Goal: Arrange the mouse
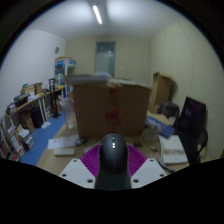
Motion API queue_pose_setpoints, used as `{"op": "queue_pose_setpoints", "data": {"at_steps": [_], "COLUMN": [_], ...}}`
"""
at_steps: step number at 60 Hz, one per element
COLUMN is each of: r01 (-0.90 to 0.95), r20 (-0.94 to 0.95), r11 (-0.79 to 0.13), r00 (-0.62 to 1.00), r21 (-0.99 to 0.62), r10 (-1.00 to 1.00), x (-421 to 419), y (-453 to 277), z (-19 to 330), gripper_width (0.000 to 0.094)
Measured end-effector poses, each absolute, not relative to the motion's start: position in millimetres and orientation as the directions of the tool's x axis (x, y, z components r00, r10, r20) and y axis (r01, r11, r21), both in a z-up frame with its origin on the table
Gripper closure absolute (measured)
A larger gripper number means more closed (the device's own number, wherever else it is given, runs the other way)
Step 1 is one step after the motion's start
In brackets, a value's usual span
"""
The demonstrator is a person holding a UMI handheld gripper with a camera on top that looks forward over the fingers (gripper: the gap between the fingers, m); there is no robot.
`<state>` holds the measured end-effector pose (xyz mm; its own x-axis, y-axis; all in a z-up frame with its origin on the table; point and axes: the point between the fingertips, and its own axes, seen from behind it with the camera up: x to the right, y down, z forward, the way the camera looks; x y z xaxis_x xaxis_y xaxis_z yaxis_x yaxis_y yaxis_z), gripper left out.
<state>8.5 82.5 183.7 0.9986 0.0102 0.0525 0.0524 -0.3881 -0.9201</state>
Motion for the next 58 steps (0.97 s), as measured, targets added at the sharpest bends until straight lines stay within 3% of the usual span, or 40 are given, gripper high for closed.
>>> {"op": "queue_pose_setpoints", "data": {"at_steps": [10, 20, 22, 23, 24, 31, 36, 38, 58], "r01": [0.045, -0.006, 0.006, 0.014, 0.023, 0.049, 0.03, 0.019, -0.099], "r20": [0.048, -0.02, -0.007, 0.0, 0.009, 0.038, 0.025, 0.011, -0.042], "r11": [-0.541, -0.624, -0.599, -0.603, -0.605, -0.63, -0.67, -0.67, -0.636], "r00": [0.999, 1.0, 1.0, 1.0, 1.0, 0.999, 1.0, 1.0, 0.994], "r21": [-0.84, -0.781, -0.801, -0.797, -0.796, -0.775, -0.742, -0.742, -0.765], "r10": [0.008, 0.016, 0.02, 0.023, 0.026, 0.031, 0.017, 0.016, -0.104], "x": [67.2, 58.3, 56.7, 56.4, 56.7, 58.2, 60.6, 56.6, 13.7], "y": [89.5, 84.9, 89.1, 89.0, 88.7, 89.5, 80.8, 76.1, -52.6], "z": [68.9, -6.7, -3.8, -4.3, -5.8, -6.0, -5.7, -1.1, 97.3], "gripper_width": [0.0598, 0.0566, 0.0557, 0.0468, 0.053, 0.0395, 0.0136, 0.0169, 0.0152]}}
